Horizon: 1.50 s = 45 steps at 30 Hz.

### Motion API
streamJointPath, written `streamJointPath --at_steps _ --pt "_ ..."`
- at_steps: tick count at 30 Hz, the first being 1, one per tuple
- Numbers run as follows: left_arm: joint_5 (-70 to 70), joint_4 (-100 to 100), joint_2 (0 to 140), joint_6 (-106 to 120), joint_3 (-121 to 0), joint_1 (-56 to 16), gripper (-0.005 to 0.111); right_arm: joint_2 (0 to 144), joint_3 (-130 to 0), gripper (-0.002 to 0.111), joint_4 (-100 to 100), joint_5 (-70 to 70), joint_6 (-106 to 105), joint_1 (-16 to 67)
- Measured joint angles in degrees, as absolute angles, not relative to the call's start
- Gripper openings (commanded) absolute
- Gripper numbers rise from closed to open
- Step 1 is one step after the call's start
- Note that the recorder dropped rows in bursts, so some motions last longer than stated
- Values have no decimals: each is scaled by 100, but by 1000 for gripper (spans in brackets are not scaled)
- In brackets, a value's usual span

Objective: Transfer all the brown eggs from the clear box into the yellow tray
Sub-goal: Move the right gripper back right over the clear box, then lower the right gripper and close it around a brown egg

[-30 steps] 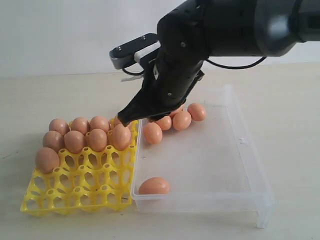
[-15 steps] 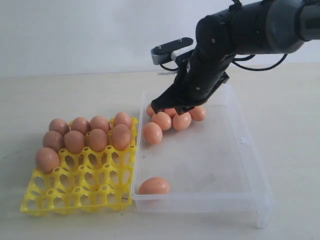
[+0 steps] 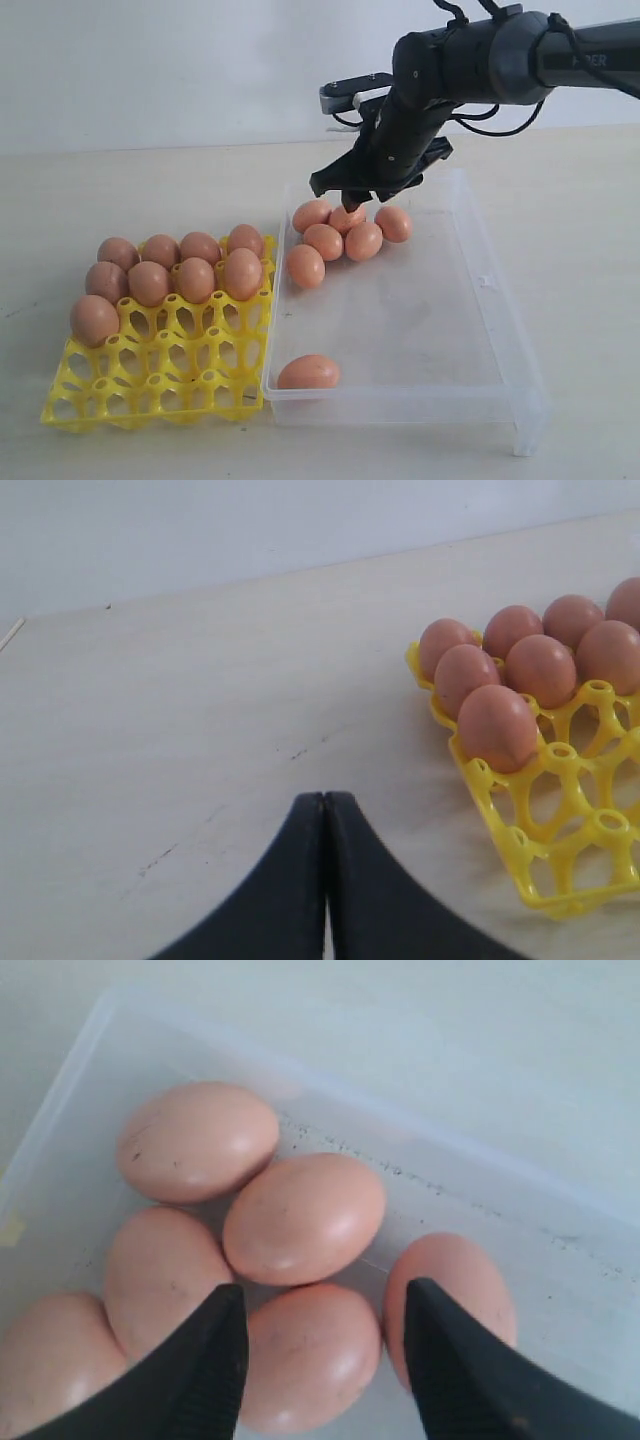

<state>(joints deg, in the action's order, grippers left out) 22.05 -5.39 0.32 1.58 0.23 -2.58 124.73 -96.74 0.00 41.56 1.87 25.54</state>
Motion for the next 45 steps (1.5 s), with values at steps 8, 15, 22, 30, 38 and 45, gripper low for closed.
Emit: streamJointPath --at_steps 8,15,22,30,38,45 --pt "2205 -539 32 158 23 -258 0 12723 -9916 49 -82 4406 187 2415" --pt "2205 -539 32 158 23 -258 0 12723 -9929 49 -114 4446 187 2181" --pt "2205 -539 32 158 23 -258 0 12774 -9939 49 -114 4209 213 2167" --pt "2205 -539 32 158 23 -258 0 12991 -9939 49 -114 3920 266 2167" --pt "2205 -539 32 158 23 -258 0 13058 -9939 49 -239 3749 290 2167" --pt "2205 -539 32 158 23 -258 0 13263 -9939 49 -274 3695 300 2167"
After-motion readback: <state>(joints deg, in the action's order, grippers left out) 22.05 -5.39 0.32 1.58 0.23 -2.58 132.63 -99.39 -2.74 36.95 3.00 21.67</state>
